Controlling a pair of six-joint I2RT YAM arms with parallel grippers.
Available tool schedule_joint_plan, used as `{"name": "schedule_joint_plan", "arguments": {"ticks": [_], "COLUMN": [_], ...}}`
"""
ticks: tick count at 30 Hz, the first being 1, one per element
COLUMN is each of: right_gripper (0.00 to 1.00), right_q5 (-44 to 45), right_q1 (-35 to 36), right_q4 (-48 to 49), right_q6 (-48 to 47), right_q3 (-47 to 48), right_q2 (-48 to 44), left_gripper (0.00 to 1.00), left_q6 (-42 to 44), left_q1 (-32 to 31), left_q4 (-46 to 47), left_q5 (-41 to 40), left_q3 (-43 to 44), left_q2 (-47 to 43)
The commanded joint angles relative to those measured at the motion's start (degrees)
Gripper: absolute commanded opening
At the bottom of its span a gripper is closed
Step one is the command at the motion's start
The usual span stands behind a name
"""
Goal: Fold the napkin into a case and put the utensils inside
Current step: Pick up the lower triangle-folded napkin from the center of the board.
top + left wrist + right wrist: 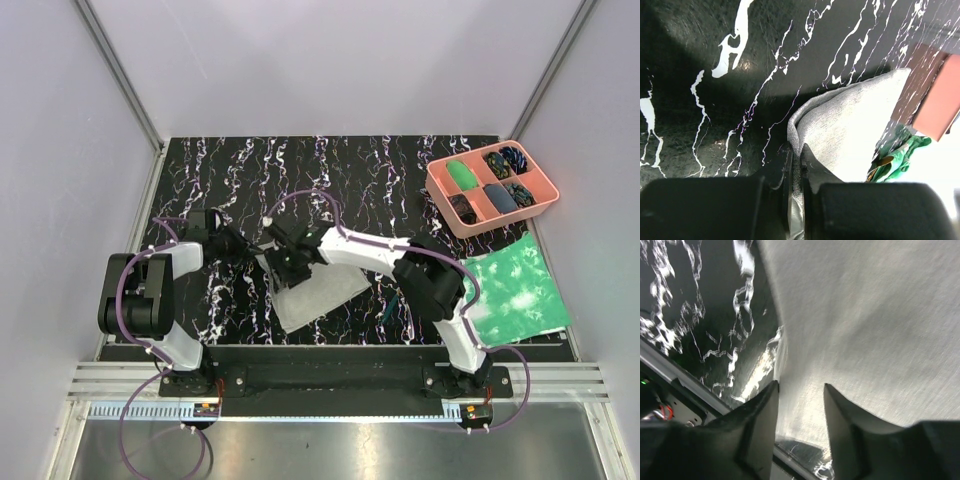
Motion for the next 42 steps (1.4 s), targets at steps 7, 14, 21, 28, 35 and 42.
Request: {"name": "schedule_joint_plan", "arguments": {"ticks": [7,14,21,28,35,42], "right_gripper": [0.63,0.59,0.56,0.45,0.15,0.0], "right_q5": [14.23,18.45,20.38,23.02,27.42,22.96], "right_q1": [10.91,14.96,16.1,16.98,18.65,19.27], "right_q4": [-10.66,-9.95,-10.13,-10.66,-12.94,-10.75], "right_q6": [2.2,1.5,1.41,0.62,0.27,0.53], "right_q3": [2.29,1.06,-1.05,-1.58,0.26,0.88], "right_q2": [-1.89,1.0,1.71,4.96,8.56,3.48], "left_gripper": [0.0,0.0,0.0,0.0,0.0,0.0], "left_q6": [1.44,1.53,1.62,1.71,0.39,0.74], "left_q1": [-0.26,-0.26,-0.26,-0.26,-0.17,0.62], "left_q4": [0.67,0.67,-0.56,-0.91,-0.48,-2.14], "left_q5": [-2.0,-2.17,-2.61,-3.31,-3.58,-3.58], "left_q3": [0.88,0.71,0.7,0.79,0.7,1.76], "left_q2": [0.47,0.56,0.56,0.47,0.56,-0.49]}}
